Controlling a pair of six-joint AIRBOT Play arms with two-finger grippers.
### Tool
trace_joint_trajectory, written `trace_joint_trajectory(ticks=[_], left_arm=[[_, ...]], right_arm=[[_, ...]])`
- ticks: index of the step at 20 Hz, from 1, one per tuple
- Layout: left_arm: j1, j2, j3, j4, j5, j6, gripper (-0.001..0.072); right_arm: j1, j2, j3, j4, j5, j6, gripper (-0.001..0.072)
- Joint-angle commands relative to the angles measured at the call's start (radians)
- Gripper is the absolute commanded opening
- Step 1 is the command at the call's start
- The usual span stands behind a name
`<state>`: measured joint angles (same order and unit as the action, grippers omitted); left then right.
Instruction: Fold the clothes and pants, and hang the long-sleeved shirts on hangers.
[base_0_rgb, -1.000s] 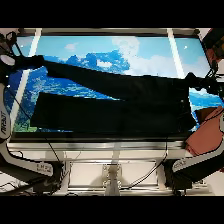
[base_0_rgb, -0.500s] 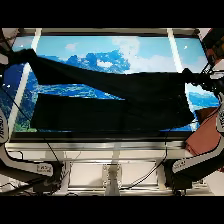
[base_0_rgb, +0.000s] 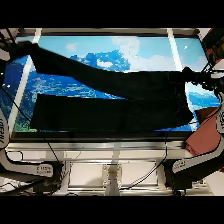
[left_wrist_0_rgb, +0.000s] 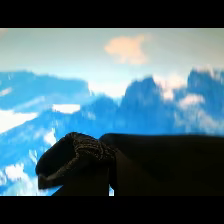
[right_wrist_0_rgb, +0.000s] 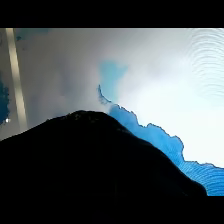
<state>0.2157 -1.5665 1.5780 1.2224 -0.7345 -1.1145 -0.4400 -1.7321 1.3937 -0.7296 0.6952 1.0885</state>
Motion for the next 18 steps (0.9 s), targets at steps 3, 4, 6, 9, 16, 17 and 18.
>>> trace_joint_trajectory(ticks=[3, 4, 6, 9, 16, 17, 18], left_arm=[[0.107, 0.047, -0.174, 0.255, -0.482, 0.007, 0.0022], [0.143, 0.044, -0.197, 0.244, -0.569, 0.008, 0.0022], [0.206, 0.026, -0.225, 0.253, -0.69, 0.019, 0.0022], [0.264, -0.011, -0.23, 0.261, -0.666, 0.019, 0.0024], [0.259, -0.033, -0.221, 0.228, -0.504, 0.021, 0.0701], [0.259, -0.033, -0.217, 0.228, -0.459, 0.003, 0.0701], [0.259, -0.033, -0.216, 0.222, -0.388, -0.039, 0.0701]], right_arm=[[0.0, 0.013, 0.0, -0.009, 0.003, 0.001, 0.0031], [0.0, 0.013, 0.0, -0.01, 0.002, 0.0, 0.0031], [0.0, 0.013, 0.0, -0.011, -0.001, 0.001, 0.0031], [0.0, 0.013, 0.0, -0.011, 0.0, 0.001, 0.0031], [0.0, 0.013, 0.0, -0.012, 0.0, 0.001, 0.0031], [0.0, 0.013, 0.0, -0.012, 0.0, 0.001, 0.0031], [0.0, 0.013, 0.0, -0.016, 0.0, 0.001, 0.0031]])
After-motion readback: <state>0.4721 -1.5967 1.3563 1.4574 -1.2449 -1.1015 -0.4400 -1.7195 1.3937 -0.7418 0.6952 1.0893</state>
